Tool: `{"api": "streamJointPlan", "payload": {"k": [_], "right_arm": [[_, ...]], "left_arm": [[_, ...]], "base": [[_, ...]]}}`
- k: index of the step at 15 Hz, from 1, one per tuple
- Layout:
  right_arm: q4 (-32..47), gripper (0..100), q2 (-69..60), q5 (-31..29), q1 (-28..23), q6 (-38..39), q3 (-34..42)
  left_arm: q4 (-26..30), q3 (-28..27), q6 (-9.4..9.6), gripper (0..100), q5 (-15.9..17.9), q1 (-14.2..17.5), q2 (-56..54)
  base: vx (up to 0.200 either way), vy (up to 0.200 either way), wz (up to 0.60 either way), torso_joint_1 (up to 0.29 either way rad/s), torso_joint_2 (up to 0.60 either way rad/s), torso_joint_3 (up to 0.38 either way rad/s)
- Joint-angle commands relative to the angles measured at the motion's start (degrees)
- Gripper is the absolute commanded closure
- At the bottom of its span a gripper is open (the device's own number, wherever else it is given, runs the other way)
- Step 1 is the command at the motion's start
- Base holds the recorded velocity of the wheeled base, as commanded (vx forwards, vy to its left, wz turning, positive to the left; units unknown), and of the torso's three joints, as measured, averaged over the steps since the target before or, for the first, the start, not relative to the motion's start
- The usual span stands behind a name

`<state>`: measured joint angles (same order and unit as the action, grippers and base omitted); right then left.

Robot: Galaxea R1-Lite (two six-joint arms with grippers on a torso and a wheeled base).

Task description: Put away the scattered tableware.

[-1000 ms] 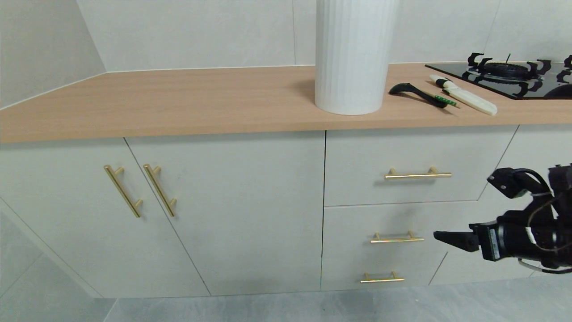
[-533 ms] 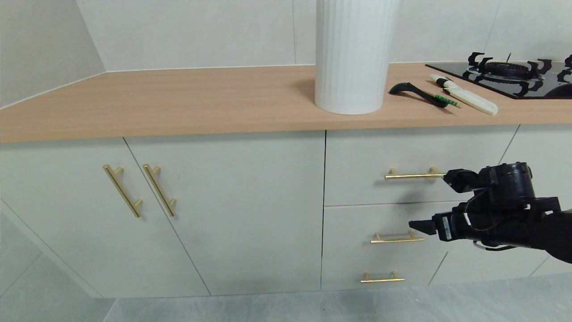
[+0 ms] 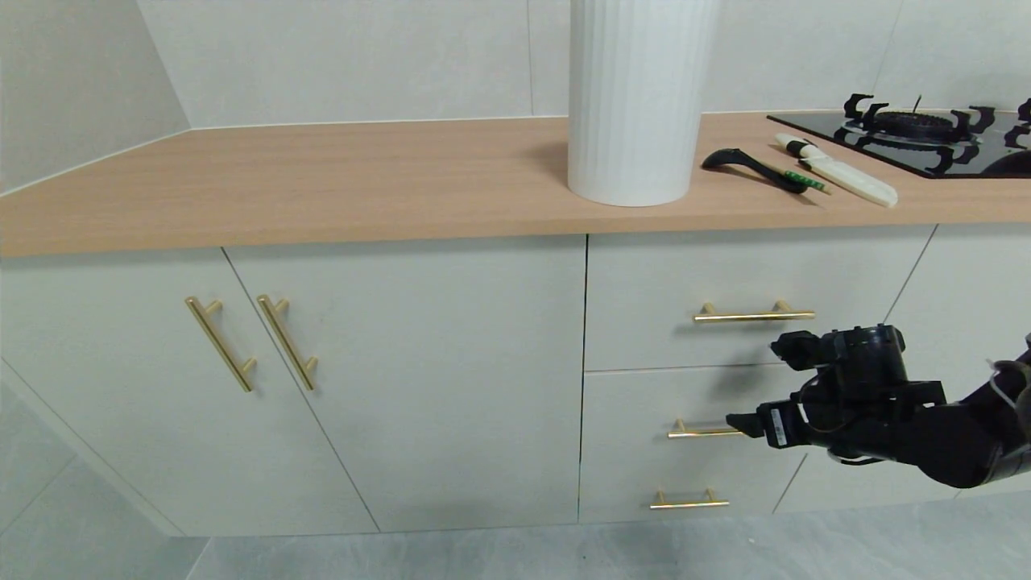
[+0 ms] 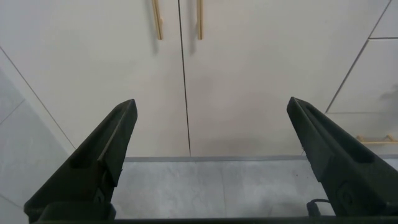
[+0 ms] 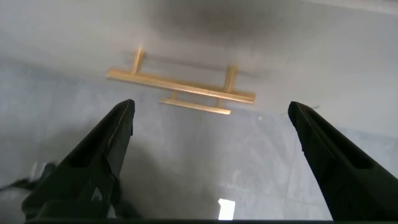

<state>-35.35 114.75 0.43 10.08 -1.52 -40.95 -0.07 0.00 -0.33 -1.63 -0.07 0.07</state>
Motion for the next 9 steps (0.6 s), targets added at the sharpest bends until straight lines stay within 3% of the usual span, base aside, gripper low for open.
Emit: {"api": "streamJointPlan", "payload": {"k": [1, 6, 9], "right_arm": [[-1.4, 0, 4.1, -2.0, 0.5, 0.0, -0.4], [-8.9, 0, 9.1, -6.9, 2.8, 1.3, -0.5], [-17.5, 0, 14.5, -9.2, 4.8, 4.2, -1.0]], "left_arm": [[0.0, 0.0, -0.02, 0, 0.0, 0.1, 0.0], [0.0, 0.0, -0.02, 0, 0.0, 0.0, -0.1], [0.0, 0.0, -0.02, 0, 0.0, 0.0, 0.0]], "base": [[0.000, 0.000, 0.00, 0.000, 0.00, 0.000], [0.000, 0.000, 0.00, 0.000, 0.00, 0.000], [0.000, 0.000, 0.00, 0.000, 0.00, 0.000]]}}
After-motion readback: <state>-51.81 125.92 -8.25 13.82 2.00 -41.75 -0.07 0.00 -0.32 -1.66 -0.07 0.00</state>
